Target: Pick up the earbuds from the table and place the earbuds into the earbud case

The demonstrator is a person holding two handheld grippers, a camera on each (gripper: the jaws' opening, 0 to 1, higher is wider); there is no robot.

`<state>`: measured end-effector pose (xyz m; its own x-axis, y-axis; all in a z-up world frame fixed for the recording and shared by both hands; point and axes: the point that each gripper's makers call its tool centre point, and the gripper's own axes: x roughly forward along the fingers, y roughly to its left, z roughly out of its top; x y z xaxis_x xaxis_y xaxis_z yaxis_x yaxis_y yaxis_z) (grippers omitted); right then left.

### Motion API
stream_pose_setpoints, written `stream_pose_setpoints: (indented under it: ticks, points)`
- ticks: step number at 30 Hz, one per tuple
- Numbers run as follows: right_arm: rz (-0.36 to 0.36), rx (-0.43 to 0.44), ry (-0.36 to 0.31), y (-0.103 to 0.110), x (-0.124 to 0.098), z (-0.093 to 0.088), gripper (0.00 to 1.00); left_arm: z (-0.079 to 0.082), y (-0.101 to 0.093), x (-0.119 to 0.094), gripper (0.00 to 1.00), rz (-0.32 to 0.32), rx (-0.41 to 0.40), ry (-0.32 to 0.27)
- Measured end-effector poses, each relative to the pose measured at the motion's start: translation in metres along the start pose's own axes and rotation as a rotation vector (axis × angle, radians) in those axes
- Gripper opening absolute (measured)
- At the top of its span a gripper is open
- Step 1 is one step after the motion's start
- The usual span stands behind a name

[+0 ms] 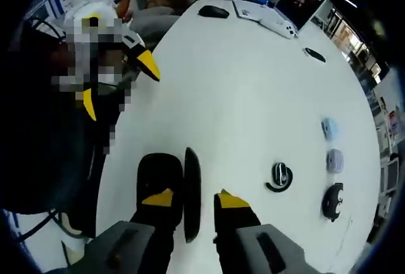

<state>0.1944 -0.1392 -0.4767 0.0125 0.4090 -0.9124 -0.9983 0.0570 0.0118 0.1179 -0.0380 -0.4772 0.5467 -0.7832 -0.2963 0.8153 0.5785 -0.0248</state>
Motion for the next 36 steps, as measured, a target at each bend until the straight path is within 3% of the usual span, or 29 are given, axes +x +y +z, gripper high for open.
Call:
stream_pose_setpoints:
  ticks: [8,13,19,21,30,36]
  points:
    - [-0.098,0.089,-0.186,0.000,-0.047,-0.014,0.32,0.001,-0.003,0.008,0.64,-0.011,-0.002,0.013]
    - [-0.184,0.172,-0.251,0.008,-0.064,-0.050,0.32,0.003,-0.007,0.015,0.63,-0.031,0.007,0.019]
    - [-0.246,0.249,-0.278,0.026,-0.061,-0.086,0.31,0.004,-0.012,0.026,0.63,-0.061,0.000,0.030]
    - [-0.271,0.279,-0.314,0.031,-0.059,-0.096,0.31,0.003,-0.014,0.029,0.63,-0.069,0.006,0.039]
    - [-0.392,0.409,-0.481,0.050,-0.047,-0.114,0.29,0.007,-0.018,0.040,0.63,-0.092,0.012,0.057]
    - [-0.441,0.484,-0.544,0.054,-0.045,-0.124,0.28,0.008,-0.023,0.048,0.62,-0.104,0.016,0.064]
